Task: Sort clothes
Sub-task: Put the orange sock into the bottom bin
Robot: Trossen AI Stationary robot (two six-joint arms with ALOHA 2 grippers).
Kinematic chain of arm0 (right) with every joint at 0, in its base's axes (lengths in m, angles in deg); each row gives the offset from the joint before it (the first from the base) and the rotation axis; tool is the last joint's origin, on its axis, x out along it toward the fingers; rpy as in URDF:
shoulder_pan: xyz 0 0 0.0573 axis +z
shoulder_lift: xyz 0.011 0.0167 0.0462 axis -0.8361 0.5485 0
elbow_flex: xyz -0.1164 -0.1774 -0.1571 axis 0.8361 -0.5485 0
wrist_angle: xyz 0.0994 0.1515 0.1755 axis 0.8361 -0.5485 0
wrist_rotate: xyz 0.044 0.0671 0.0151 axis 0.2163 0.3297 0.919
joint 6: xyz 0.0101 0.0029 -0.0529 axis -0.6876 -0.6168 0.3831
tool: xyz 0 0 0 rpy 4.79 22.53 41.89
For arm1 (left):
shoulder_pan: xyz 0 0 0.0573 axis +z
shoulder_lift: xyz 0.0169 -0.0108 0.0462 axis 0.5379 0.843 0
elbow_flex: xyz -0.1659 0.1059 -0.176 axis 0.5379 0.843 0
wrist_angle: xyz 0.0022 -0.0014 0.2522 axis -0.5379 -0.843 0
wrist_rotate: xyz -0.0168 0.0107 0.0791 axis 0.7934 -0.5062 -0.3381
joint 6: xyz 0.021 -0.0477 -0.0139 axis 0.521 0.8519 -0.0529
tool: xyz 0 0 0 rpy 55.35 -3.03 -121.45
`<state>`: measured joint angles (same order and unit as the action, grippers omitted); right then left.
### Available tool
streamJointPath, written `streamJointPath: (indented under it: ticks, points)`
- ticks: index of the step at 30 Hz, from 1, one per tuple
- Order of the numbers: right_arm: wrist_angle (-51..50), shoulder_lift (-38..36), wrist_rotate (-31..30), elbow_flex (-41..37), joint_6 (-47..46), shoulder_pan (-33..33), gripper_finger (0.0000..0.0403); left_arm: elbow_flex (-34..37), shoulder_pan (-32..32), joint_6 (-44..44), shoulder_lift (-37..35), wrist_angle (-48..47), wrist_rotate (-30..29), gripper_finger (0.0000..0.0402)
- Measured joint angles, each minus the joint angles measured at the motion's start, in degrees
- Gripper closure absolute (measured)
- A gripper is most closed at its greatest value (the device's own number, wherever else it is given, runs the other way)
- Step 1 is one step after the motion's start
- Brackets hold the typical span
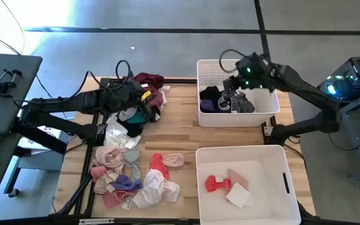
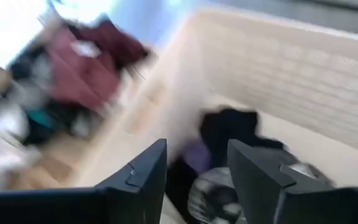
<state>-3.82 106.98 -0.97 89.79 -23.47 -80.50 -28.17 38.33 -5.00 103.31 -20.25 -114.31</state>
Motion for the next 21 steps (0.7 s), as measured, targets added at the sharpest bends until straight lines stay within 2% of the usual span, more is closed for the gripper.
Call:
streamJointPath:
  ticks: [5, 12, 17, 21]
  points:
    - [7.7, -0.4, -15.6, 0.0, -8.1, 16.6, 0.0253, 0.0, 0.2, -8.5, -1.3, -3.1, 4.8, 0.0309]
    - [17.0, 5.6, -27.6, 0.0, -13.8, 33.3, 0.0254, 0.0, 0.1, -7.1, -4.0, -12.7, 15.5, 0.0309]
    - [28.4, 11.9, -28.0, 0.0, -11.3, 39.5, 0.0254, 0.1, -1.4, -8.0, -5.7, -14.6, 26.8, 0.0309]
    - [36.6, 16.5, -23.3, 0.0, -6.6, 41.6, 0.0254, 0.4, -4.2, -11.0, -5.5, -14.4, 35.3, 0.0309]
